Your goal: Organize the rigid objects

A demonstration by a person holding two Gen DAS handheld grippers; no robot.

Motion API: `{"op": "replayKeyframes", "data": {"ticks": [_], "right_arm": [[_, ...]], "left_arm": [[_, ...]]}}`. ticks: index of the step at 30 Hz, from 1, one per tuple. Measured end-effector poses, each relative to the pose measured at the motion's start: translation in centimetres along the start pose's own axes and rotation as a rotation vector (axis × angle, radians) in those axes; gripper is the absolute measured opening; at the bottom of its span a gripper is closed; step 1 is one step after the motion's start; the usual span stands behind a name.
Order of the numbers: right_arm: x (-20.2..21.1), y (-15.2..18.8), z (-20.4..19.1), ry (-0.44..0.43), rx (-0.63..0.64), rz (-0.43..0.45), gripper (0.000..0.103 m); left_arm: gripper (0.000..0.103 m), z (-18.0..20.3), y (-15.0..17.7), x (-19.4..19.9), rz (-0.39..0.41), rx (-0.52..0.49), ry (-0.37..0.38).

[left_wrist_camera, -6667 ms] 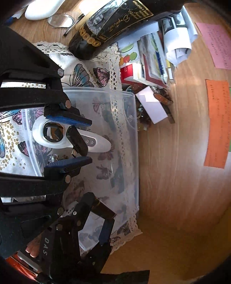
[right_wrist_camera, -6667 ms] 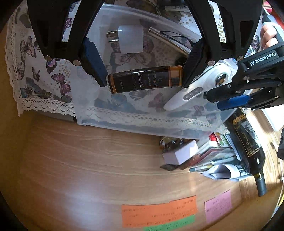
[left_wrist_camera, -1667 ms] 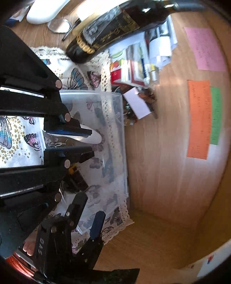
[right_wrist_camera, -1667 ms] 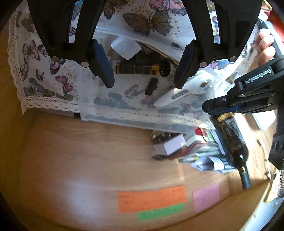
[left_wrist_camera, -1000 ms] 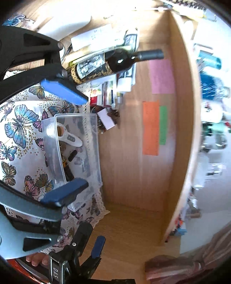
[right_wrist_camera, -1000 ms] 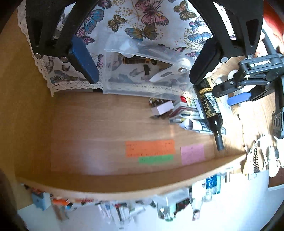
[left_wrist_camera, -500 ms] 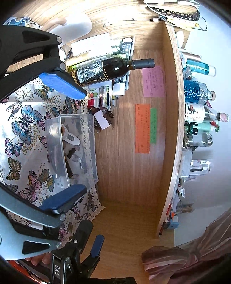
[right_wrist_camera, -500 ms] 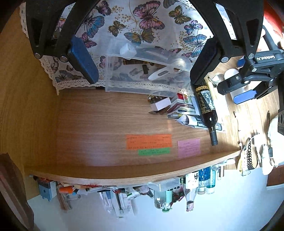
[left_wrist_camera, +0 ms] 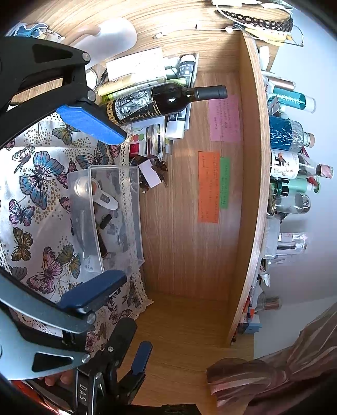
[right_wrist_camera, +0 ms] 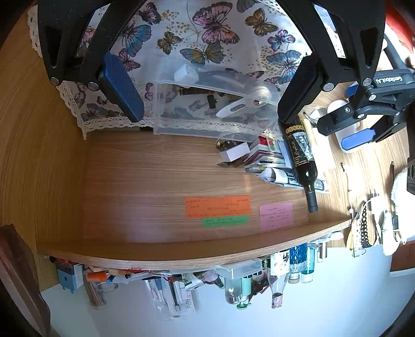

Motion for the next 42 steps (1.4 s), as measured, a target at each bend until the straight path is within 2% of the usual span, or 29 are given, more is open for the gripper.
{"op": "replayKeyframes", "data": {"ticks": [11,42], "right_arm": [[0.1,-0.3,-0.2,0.003,0.007,0.009,0.103],[1.2,-1.8,-0.8,0.005,0.039,0.073,0.103]], "left_arm": [[0.099,0.0,-0.1,-0.1,0.003,-0.003,0.001],[0.1,1.3,-1.7,1.4,0.073,-0.028,-0.012]]}}
Point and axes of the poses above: each gripper's, at about its wrist camera, not at the fingertips, and x roughly against the way its jaws point, z to its right, y to its underside, the point moved 10 cm from there along -x, roughly the way its jaws point, and after that the axes turned 1 degree about x, right-handed, at the moved point
